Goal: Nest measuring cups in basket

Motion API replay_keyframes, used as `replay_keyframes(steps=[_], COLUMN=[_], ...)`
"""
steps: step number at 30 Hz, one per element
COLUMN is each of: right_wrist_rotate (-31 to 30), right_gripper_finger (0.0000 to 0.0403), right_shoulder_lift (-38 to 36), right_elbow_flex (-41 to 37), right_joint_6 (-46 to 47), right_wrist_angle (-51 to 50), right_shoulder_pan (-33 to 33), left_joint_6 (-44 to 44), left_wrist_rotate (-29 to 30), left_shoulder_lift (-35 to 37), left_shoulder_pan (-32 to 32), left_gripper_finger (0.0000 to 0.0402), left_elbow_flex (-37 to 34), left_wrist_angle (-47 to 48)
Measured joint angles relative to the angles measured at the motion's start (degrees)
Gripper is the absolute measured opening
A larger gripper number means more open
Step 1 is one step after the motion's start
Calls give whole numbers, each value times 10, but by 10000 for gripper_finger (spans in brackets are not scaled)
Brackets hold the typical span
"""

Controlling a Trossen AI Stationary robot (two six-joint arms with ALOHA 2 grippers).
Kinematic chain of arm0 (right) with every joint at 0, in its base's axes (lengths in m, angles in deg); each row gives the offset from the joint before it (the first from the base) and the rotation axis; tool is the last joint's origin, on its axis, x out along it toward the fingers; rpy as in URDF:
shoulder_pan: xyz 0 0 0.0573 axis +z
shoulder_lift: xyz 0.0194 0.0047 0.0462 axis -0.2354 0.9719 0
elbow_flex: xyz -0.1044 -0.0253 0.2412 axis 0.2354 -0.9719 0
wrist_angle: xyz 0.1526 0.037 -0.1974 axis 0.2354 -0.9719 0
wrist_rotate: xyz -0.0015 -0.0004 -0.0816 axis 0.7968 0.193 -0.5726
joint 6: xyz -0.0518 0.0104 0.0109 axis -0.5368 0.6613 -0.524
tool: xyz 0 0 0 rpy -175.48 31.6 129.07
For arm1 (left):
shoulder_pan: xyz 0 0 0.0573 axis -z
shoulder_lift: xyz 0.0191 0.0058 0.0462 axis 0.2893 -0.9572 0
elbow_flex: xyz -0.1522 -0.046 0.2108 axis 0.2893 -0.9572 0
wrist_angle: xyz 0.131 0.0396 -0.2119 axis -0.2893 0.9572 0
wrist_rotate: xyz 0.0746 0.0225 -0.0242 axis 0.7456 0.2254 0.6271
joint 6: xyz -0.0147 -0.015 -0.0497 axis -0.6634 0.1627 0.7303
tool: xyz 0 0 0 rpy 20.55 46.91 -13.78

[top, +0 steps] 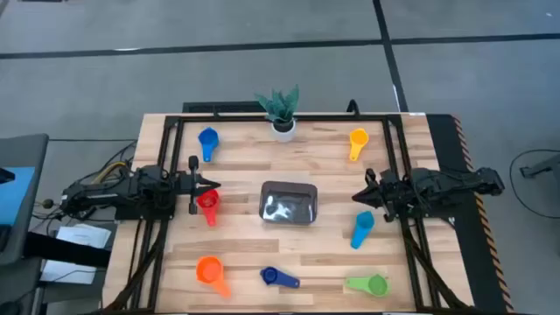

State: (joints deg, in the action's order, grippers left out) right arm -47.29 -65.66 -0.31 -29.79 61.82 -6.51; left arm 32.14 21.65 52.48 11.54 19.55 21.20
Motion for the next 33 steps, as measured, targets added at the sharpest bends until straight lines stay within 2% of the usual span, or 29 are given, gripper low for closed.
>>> replay_keyframes(steps=[31, 33], right_wrist_rotate=[0, 0], right_gripper_finger=[45, 44], right_shoulder_lift=[0, 0], right_elbow_flex=[0, 0], right_joint_6=[0, -21], right_wrist_angle=[0, 0], right_shoulder_pan=[0, 0], left_joint_6=[0, 0], left_wrist_rotate=[0, 0], left_shoulder_lift=[0, 0], left_shoulder_pan=[0, 0], left_gripper_finger=[0, 0], left_elbow_flex=[0, 0], left_wrist_angle=[0, 0])
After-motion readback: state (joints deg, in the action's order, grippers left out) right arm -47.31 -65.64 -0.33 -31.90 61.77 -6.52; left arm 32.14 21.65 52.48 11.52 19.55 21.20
